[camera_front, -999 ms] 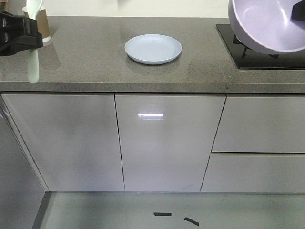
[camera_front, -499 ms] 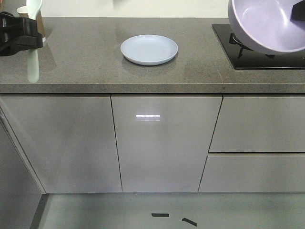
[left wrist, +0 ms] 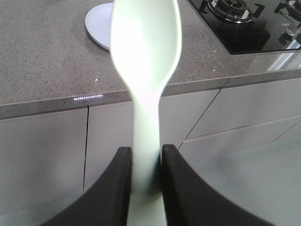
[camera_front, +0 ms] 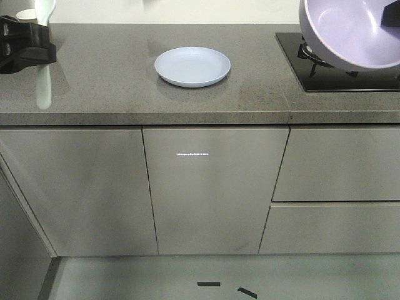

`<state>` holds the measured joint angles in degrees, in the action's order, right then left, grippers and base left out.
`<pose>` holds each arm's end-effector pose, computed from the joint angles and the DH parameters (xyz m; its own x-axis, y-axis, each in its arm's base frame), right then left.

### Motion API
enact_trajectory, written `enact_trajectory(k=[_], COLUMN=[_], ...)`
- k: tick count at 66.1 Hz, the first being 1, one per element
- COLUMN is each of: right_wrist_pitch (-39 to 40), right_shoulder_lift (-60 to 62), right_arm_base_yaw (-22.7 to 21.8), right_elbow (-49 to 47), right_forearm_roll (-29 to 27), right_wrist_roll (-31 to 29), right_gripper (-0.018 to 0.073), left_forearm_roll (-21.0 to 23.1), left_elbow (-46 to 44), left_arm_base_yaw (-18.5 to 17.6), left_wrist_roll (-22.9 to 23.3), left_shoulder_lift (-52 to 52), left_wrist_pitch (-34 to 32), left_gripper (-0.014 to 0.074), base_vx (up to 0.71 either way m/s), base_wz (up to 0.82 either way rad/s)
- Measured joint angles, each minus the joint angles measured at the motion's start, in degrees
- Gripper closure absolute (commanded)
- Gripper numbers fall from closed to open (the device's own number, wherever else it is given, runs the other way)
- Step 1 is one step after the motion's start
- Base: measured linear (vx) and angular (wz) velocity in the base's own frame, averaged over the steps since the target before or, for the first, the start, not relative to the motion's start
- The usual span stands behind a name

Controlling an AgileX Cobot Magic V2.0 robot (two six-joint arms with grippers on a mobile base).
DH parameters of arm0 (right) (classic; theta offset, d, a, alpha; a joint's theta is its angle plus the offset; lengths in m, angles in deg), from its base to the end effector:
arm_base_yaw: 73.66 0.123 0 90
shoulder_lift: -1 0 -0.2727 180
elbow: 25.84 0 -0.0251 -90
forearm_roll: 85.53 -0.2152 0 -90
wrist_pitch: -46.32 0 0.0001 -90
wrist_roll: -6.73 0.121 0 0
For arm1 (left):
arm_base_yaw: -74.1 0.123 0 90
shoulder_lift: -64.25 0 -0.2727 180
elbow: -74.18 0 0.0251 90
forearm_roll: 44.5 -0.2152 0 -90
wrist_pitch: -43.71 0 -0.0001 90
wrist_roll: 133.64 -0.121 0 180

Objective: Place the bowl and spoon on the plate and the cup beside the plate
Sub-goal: 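Drive the base toward the counter with the pale blue plate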

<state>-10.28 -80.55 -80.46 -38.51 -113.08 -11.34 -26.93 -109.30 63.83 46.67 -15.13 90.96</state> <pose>0.2498 0.0173 0.4341 -0.5217 0.0290 -0.8526 -0.2339 0.9563 0.1757 0.2438 -0.0714 0.4056 -0.5835 -0.1078 -0.8049 0.2392 0.9244 -0.2971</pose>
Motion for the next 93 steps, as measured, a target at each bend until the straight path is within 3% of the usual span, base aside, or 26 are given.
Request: enact_trajectory(k=[93], right_wrist_pitch=[0.0], right_shoulder_lift=[0.0], right_arm_base_yaw=[0.0], right_elbow=[0.0], right_forearm_roll=[0.1], right_wrist_roll=[0.0], right_gripper=[0.0569], left_forearm_roll=[0.0], left_elbow=[0.0], left_arm_base_yaw=[0.0], left_wrist_roll=[0.0], left_shoulder_lift=[0.0], left_wrist_pitch=[0.0], left_gripper=[0.0603], base_vx=[0.05], base_wz=[0.01])
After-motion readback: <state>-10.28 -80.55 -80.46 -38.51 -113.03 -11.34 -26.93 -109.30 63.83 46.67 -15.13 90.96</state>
